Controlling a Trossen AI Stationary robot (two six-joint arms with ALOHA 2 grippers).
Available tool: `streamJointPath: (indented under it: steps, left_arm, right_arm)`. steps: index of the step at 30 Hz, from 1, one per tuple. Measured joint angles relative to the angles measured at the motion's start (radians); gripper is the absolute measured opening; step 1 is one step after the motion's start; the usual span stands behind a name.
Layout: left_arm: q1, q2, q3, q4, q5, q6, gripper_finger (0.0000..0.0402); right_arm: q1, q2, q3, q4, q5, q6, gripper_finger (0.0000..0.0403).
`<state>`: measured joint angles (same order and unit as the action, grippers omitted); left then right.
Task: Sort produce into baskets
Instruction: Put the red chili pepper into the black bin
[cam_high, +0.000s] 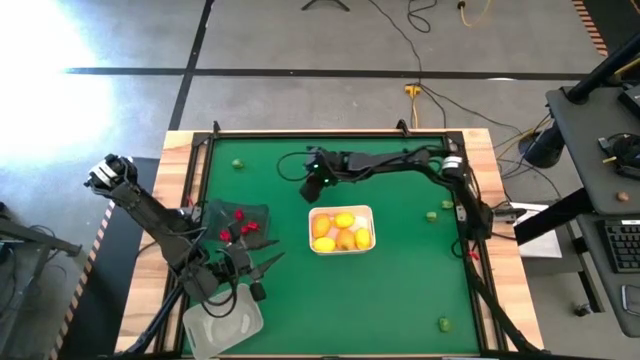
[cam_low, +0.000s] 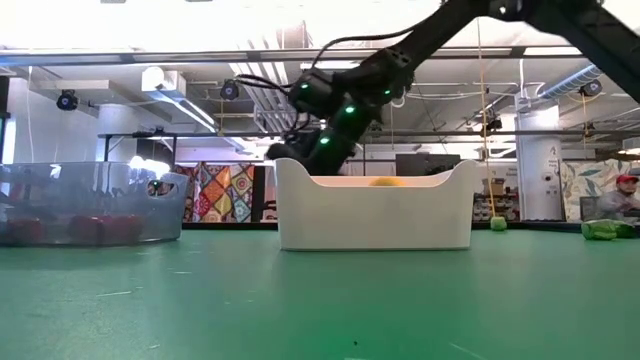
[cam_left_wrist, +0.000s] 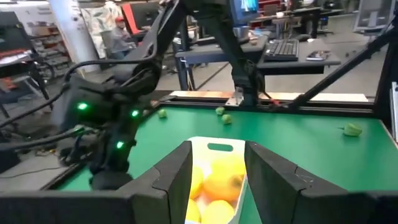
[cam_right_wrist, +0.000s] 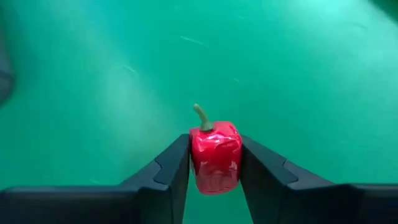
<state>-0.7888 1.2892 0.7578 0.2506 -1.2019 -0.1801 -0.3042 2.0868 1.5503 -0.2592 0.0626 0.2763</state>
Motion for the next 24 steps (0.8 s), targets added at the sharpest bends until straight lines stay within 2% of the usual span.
streamJointPath:
  steps: [6,12,16,18,20,22,24]
  left_arm:
    - [-0.003,-0.001,0.0,-0.01,0.0,0.014,0.013]
    - [-0.003,-0.002,0.0,-0.041,0.053,-0.02,0.013]
    - [-0.003,-0.002,0.0,-0.091,0.088,-0.048,0.013]
    - [0.0,-0.002,0.0,-0.128,0.149,-0.09,0.013]
    - [0.004,-0.002,0.0,-0.156,0.167,-0.122,0.013]
    - [0.016,-0.002,-0.001,-0.16,0.171,-0.144,0.0128]
    - [0.053,-0.007,-0.001,-0.114,0.208,-0.089,0.0122]
  right_arm:
    - [0.005,0.089,0.132,-0.042,-0.107,0.002,0.0162]
    - [0.005,0.115,0.261,-0.224,-0.121,-0.059,0.0223]
    - [0.01,0.097,0.367,-0.434,-0.112,-0.134,0.0249]
    - [0.01,0.085,0.435,-0.591,-0.09,-0.172,0.0256]
    - [0.01,0.071,0.484,-0.75,-0.065,-0.206,0.0259]
    - [0.011,0.043,0.501,-0.878,-0.045,-0.22,0.026]
    - [0.018,0.002,0.496,-0.963,-0.035,-0.217,0.0258]
